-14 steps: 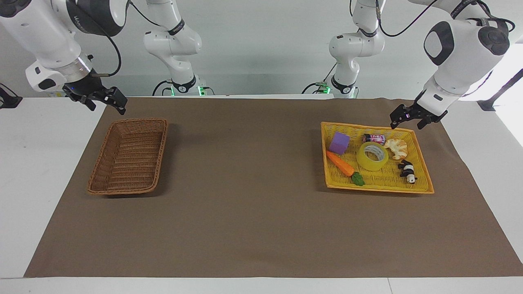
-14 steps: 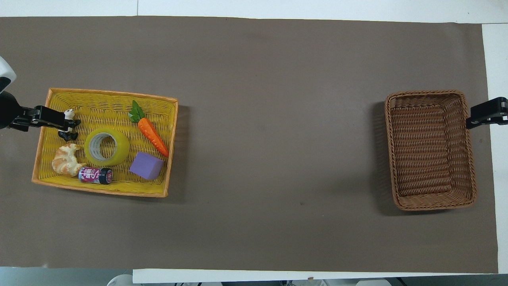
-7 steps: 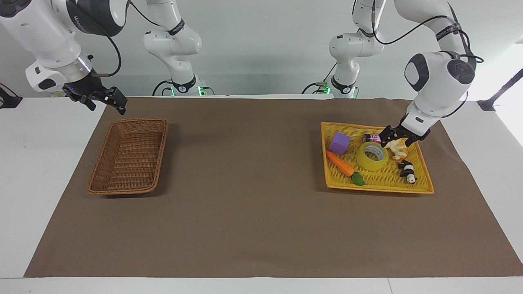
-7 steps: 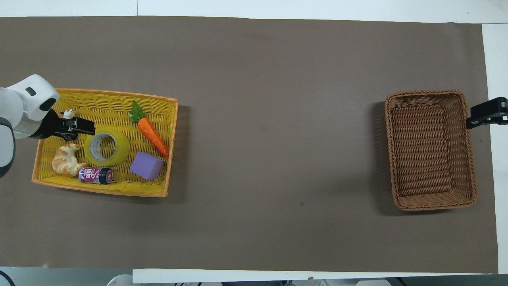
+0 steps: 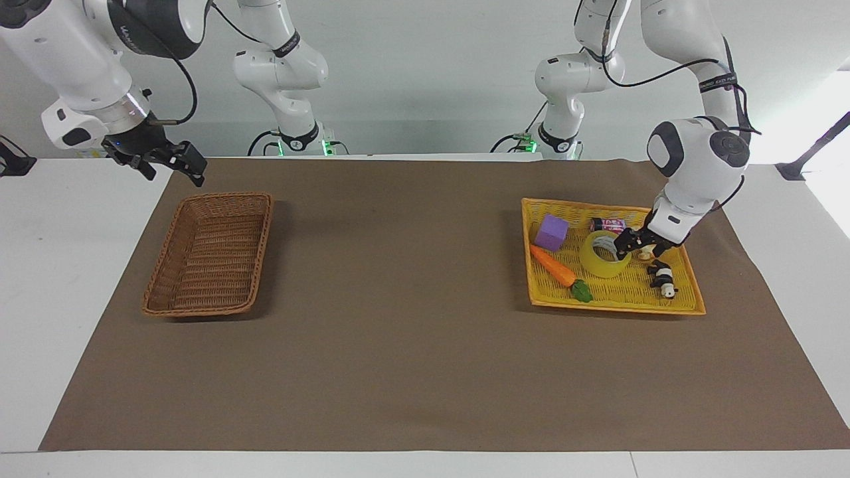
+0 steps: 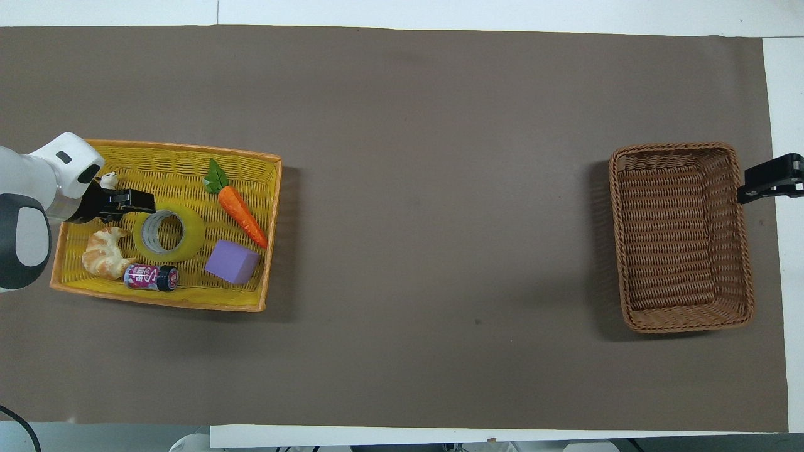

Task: Move tape to another basket
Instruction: 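Lower the left gripper into the yellow basket onto the yellow tape roll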

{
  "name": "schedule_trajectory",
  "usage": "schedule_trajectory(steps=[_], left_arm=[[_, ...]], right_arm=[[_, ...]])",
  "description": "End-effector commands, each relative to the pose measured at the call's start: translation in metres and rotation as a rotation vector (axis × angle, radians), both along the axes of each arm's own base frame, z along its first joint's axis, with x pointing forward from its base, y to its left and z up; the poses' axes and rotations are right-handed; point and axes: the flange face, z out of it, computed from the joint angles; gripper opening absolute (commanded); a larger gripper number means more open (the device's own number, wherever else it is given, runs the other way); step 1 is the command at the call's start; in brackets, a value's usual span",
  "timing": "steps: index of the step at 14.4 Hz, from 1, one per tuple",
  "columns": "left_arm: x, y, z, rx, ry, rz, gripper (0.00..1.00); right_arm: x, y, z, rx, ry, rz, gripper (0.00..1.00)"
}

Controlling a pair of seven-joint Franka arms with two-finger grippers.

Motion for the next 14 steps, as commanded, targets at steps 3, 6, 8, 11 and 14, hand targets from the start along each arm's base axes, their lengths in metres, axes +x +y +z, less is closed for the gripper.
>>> schedule_trajectory(steps=[3, 6, 8, 11, 14], left_arm=[[-0.014, -0.001, -0.010, -0.002, 0.010, 0.006, 0.84], [-0.020, -0.003, -0.015, -0.002, 0.022, -0.001, 0.84], [-0.025, -0.004, -0.018, -0.001, 0.028, -0.004, 0.82], [-0.028, -0.006, -0.022, 0.000, 0.016, -0.008, 0.77], [-0.033, -0.007, -0.040, 0.000, 0.030, -0.012, 0.77]], right_arm=[[-0.006, 0.001, 0.000, 0.010, -0.002, 0.018, 1.00], [-0.006, 0.001, 0.001, 0.010, -0.003, 0.018, 1.00], [-0.006, 0.001, 0.001, 0.010, -0.003, 0.018, 1.00], [-0.006, 0.001, 0.001, 0.010, -0.003, 0.018, 1.00], [-0.006, 0.001, 0.001, 0.010, -0.003, 0.018, 1.00]])
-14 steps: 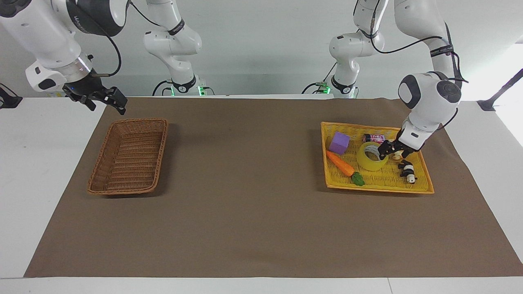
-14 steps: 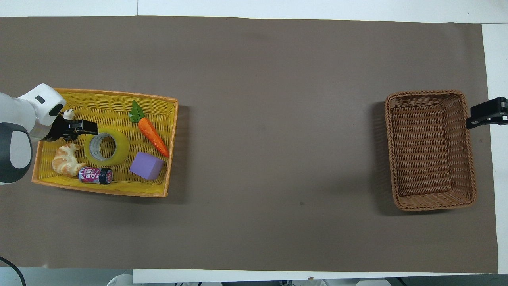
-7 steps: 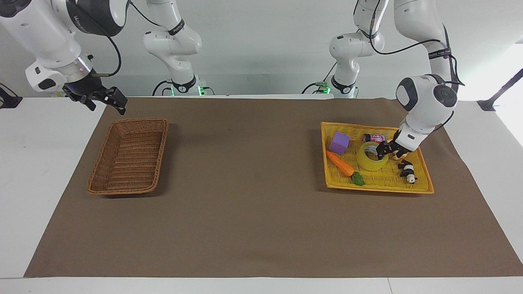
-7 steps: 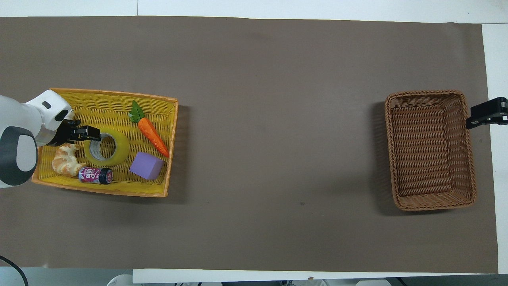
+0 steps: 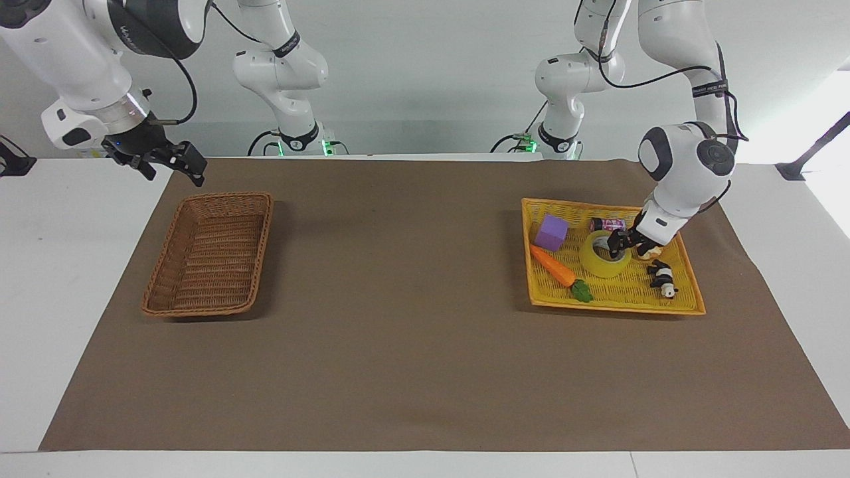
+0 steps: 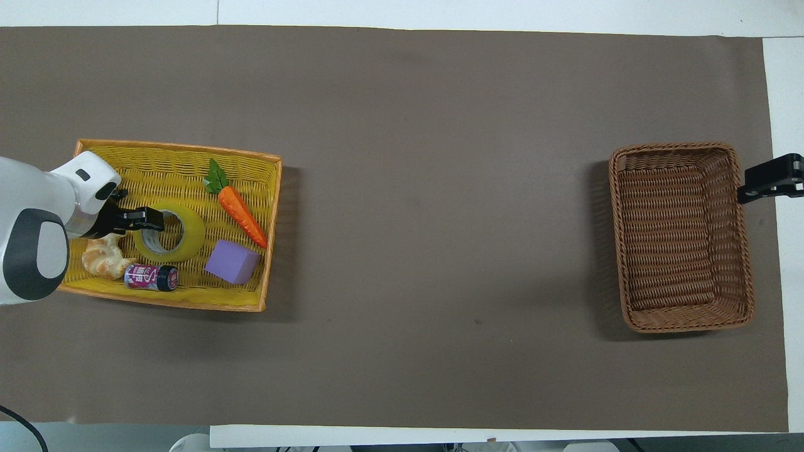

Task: Move tape to another basket
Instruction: 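Lower the left gripper into the yellow basket onto the yellow tape roll, then grasp the tape roll rim with the left gripper and lift it out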

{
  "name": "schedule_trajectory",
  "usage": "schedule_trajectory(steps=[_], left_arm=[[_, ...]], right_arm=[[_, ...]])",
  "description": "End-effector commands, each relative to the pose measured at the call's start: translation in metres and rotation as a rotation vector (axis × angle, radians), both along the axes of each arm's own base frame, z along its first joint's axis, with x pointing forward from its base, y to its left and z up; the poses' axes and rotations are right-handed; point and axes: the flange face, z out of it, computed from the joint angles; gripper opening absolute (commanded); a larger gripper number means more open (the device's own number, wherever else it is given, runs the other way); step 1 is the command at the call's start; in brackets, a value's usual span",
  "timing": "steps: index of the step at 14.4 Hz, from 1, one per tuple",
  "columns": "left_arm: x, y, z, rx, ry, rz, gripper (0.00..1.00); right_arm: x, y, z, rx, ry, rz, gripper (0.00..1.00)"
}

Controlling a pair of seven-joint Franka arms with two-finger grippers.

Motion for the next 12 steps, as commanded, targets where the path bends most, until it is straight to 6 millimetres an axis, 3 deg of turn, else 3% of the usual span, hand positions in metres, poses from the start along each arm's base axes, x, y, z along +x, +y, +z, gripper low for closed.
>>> schedule_trajectory(steps=[1, 2, 4, 6, 9, 12], left_arm=[[-0.010, -0.002, -0.011, -0.002, -0.029, -0.002, 0.77], [-0.011, -0.003, -0.019, -0.002, -0.022, -0.003, 0.77], [-0.010, -0.002, -0.021, -0.002, -0.023, 0.005, 0.57], [-0.010, 0.000, -0.021, -0.003, -0.017, 0.006, 0.05], [0.000, -0.002, -0.011, -0.003, -0.046, 0.015, 0.00], [0.044, -0.017, 0.066, -0.010, -0.044, 0.000, 0.00]], right_arm=[[-0.006, 0.001, 0.001, 0.010, -0.003, 0.018, 1.00], [-0.006, 0.001, 0.001, 0.010, -0.003, 0.018, 1.00], [-0.006, 0.001, 0.001, 0.010, -0.003, 0.018, 1.00], [-0.006, 0.001, 0.001, 0.010, -0.003, 0.018, 1.00], [-0.006, 0.001, 0.001, 0.010, -0.003, 0.018, 1.00], [-0.006, 0.001, 0.001, 0.010, -0.003, 0.018, 1.00]])
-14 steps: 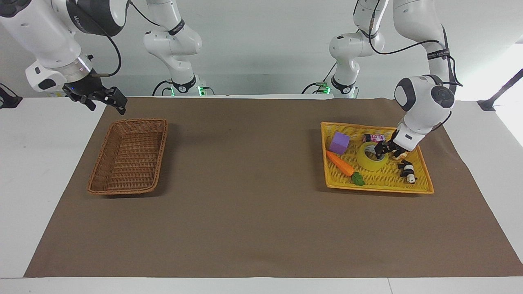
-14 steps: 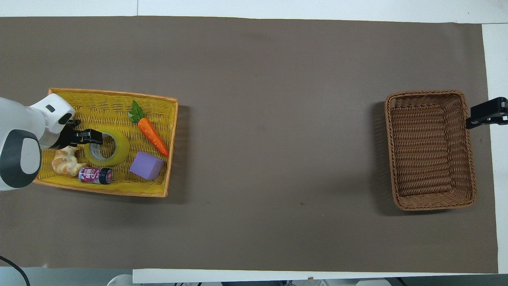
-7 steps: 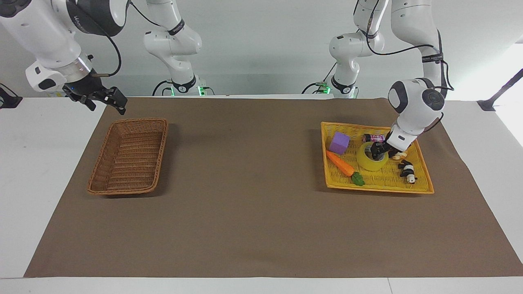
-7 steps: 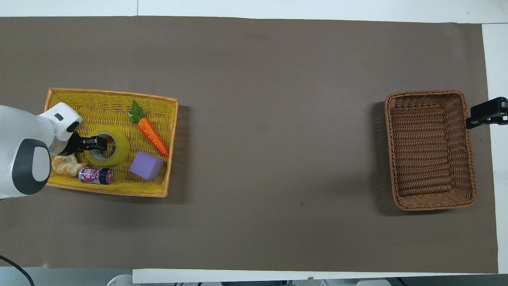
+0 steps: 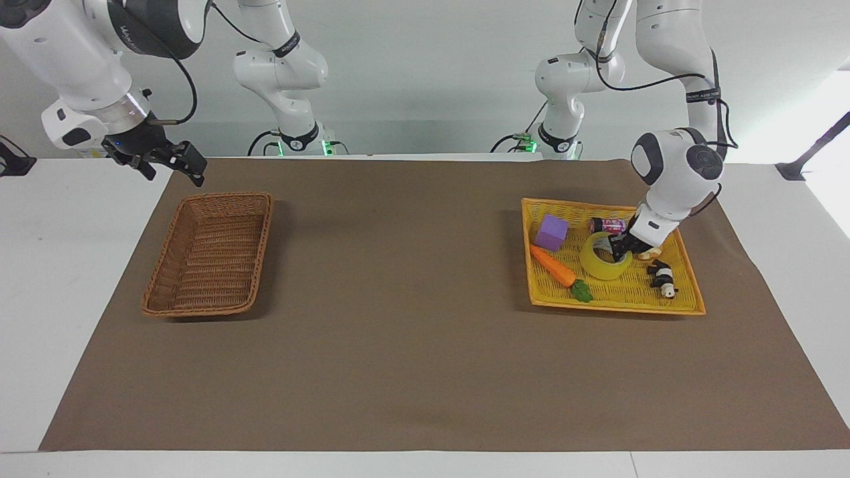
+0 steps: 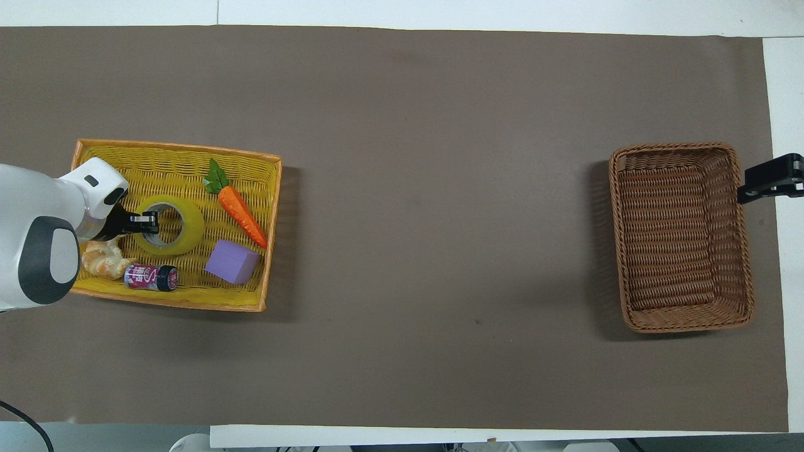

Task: Move tape to another basket
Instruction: 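Grasp the tape roll rim with the left gripper and lift it out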

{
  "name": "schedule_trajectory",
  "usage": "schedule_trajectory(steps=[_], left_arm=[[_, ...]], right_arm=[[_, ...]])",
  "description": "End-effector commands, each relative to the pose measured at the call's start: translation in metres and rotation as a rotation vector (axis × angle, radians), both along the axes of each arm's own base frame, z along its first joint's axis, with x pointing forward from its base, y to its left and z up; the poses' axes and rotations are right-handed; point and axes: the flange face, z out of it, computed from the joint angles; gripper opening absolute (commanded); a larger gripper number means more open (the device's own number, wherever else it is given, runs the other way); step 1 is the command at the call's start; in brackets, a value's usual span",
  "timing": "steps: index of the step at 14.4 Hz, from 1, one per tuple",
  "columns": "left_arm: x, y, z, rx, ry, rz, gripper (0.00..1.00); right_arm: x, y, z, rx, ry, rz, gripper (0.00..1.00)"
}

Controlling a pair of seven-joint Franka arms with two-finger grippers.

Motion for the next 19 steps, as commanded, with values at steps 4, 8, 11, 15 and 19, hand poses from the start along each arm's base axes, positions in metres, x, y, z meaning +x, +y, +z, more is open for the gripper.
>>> schedule_trajectory(steps=[4, 8, 11, 15, 19], left_arm=[[0.045, -0.086, 0.124, -0.119, 0.003, 0.044, 0.00], [0.016, -0.231, 0.145, -0.339, 0.020, 0.115, 0.00], [-0.026, -0.336, 0.162, -0.514, 0.005, 0.119, 0.00], [-0.046, -0.374, 0.174, -0.545, -0.023, 0.111, 0.00], [-0.043, -0.373, 0.175, -0.549, -0.034, 0.113, 0.00]], right_arm=[[-0.006, 0.001, 0.001, 0.010, -0.003, 0.018, 1.00], [-0.006, 0.001, 0.001, 0.010, -0.003, 0.018, 1.00], [-0.006, 0.001, 0.001, 0.010, -0.003, 0.018, 1.00], [-0.009, 0.001, -0.001, 0.013, 0.018, 0.016, 1.00], [-0.014, 0.003, -0.002, 0.025, 0.055, 0.059, 1.00]])
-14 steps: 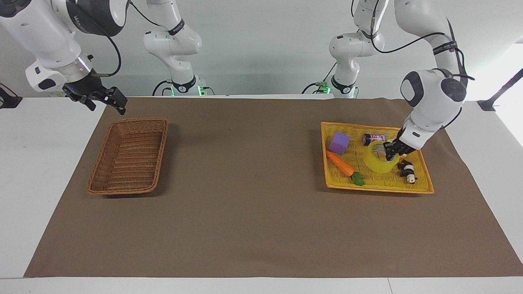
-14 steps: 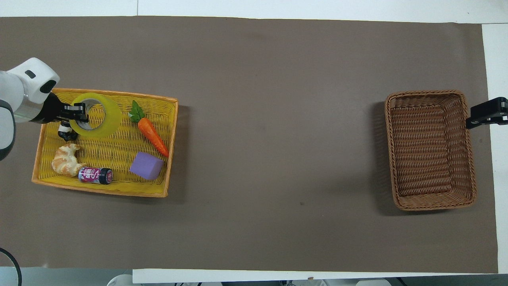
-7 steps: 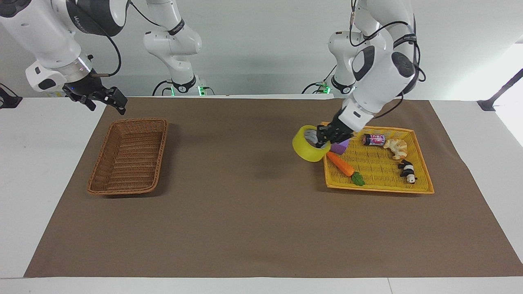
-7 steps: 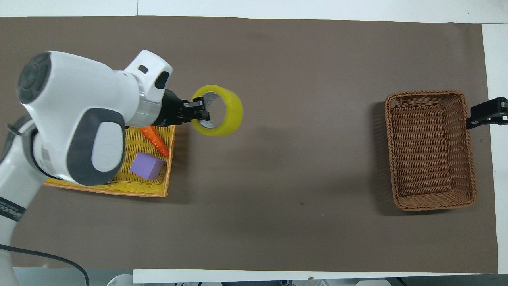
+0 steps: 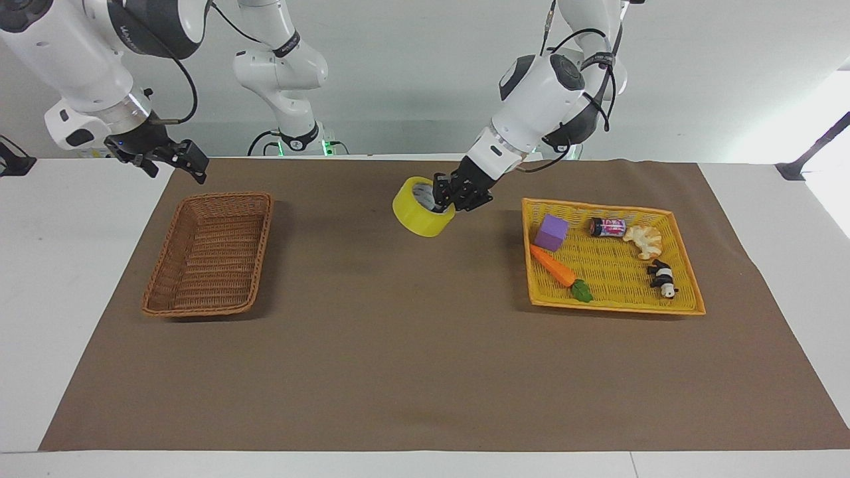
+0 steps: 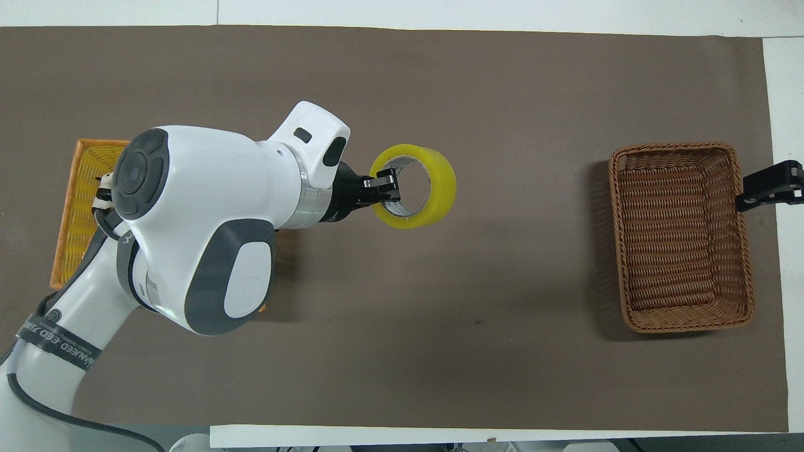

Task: Move tape to another basket
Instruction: 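Hold the tape up with the left gripper while the right gripper approaches it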

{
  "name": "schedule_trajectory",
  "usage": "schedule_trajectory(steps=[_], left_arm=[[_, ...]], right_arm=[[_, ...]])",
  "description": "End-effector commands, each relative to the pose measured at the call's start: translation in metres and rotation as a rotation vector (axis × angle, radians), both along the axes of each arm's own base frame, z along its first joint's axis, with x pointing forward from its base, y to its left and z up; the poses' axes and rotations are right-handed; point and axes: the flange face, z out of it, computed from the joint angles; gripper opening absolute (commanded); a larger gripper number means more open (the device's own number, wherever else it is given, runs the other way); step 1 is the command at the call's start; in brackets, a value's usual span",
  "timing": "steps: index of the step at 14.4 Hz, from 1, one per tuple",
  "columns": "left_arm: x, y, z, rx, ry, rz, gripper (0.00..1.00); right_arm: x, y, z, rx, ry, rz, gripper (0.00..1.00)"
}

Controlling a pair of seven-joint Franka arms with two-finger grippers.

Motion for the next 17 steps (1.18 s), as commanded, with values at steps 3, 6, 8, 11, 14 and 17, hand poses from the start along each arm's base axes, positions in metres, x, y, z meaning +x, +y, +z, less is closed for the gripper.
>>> schedule_trajectory(steps=[3, 6, 8, 11, 14, 17], left_arm=[[0.007, -0.002, 0.011, -0.028, -0.016, 0.004, 0.00], [0.015, 0.009, 0.014, -0.010, -0.026, 0.000, 0.00], [0.018, 0.017, 0.011, 0.004, -0.004, -0.005, 0.00], [0.017, 0.015, 0.015, 0.001, -0.008, -0.007, 0.00], [0.017, 0.017, 0.014, 0.004, -0.006, -0.007, 0.00], [0.017, 0.016, 0.014, 0.004, -0.007, -0.008, 0.00]], right_arm=[[-0.007, 0.027, 0.004, 0.234, -0.033, 0.238, 1.00], [-0.002, 0.050, 0.008, 0.441, -0.095, 0.226, 1.00], [0.002, 0.061, 0.010, 0.542, -0.136, 0.210, 1.00], [-0.004, 0.076, -0.009, 0.732, -0.191, 0.136, 1.00], [-0.001, 0.113, -0.029, 0.841, -0.295, 0.081, 1.00], [0.004, 0.159, -0.039, 0.896, -0.321, 0.083, 1.00]])
